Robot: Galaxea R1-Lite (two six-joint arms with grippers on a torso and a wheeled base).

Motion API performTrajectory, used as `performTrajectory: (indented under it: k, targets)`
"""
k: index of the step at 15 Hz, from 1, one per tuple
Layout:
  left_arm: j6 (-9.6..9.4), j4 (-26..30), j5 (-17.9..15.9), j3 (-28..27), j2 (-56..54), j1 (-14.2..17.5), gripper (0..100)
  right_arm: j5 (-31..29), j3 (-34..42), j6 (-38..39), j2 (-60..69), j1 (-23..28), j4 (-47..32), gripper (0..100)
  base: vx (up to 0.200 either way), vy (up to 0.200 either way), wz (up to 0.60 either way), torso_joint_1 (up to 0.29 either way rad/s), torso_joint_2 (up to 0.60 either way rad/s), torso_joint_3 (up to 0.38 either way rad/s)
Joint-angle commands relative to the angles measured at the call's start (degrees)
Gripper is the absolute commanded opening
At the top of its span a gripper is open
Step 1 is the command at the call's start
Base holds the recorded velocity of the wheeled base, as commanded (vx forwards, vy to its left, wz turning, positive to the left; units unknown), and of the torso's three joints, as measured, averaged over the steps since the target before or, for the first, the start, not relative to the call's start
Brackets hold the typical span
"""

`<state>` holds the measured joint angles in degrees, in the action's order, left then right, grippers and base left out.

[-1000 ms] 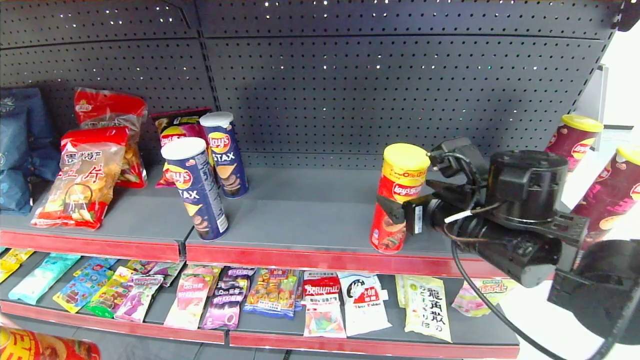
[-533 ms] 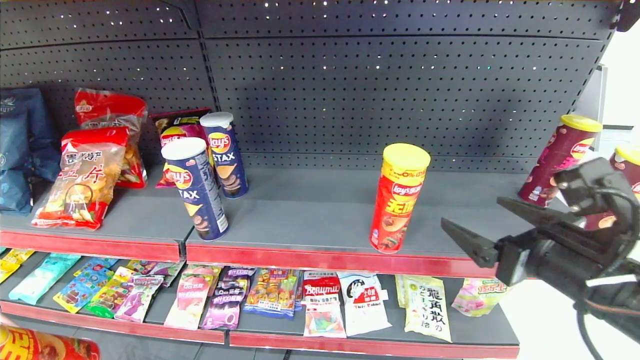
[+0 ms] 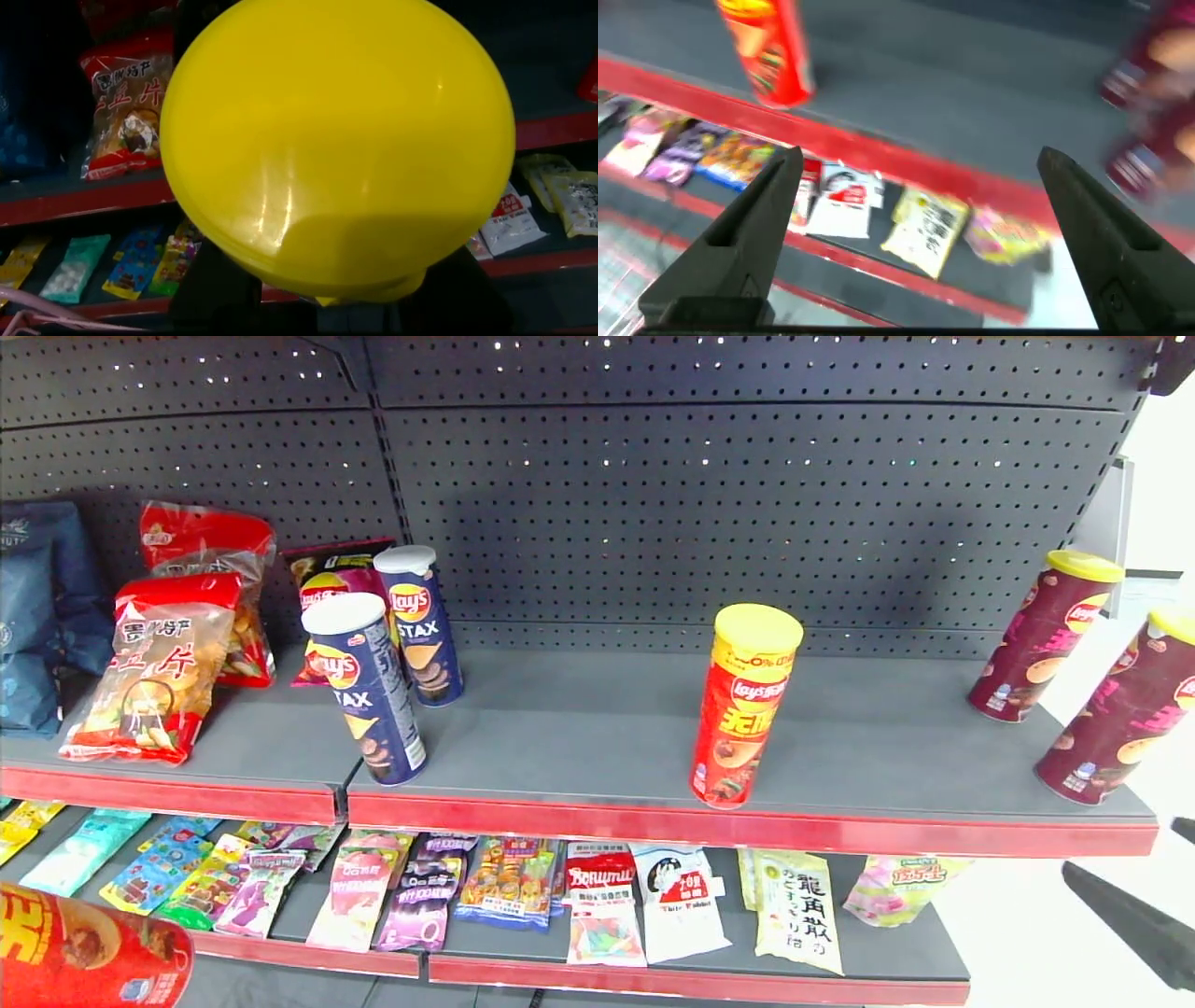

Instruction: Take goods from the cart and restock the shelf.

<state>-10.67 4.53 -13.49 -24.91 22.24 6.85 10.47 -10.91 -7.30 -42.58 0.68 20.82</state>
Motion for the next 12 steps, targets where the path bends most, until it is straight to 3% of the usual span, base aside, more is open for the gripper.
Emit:
performTrajectory:
  k: [1, 2, 3, 7, 9, 12]
  targets:
    - [-0.06, 0.0, -0.5, -0.6, 1.3, 0.0, 0, -0.2, 2.1, 0.5, 18.3, 9.2, -12.6, 100, 0.000, 0.000, 0.00, 0.000, 0.00, 0.000]
    - [-0.06, 0.2, -0.7, -0.9, 1.5, 0.0, 0, 0.2, 1.0, 0.5, 24.6, 8.5, -21.2, 100, 0.000, 0.000, 0.00, 0.000, 0.00, 0.000]
    - [-0.06, 0.2, -0.7, -1.1, 1.5, 0.0, 0, 0.2, 0.8, 0.5, 28.3, 7.5, -24.8, 100, 0.000, 0.000, 0.00, 0.000, 0.00, 0.000]
    - [0.38, 0.5, -4.4, -0.8, 2.5, -0.4, 0, -0.5, 3.0, -0.2, 35.3, 5.7, -26.7, 100, 0.000, 0.000, 0.00, 0.000, 0.00, 0.000]
    - [2.41, 0.4, -4.4, -0.4, 4.0, -0.4, 0, -0.5, 3.1, -0.3, 36.0, 5.8, -26.7, 100, 0.000, 0.000, 0.00, 0.000, 0.00, 0.000]
    - [2.76, 0.4, -4.4, -0.6, 5.9, -0.4, 0, -1.4, 4.6, -0.5, 36.9, 5.8, -26.6, 100, 0.000, 0.000, -0.60, 0.001, 0.00, 0.004]
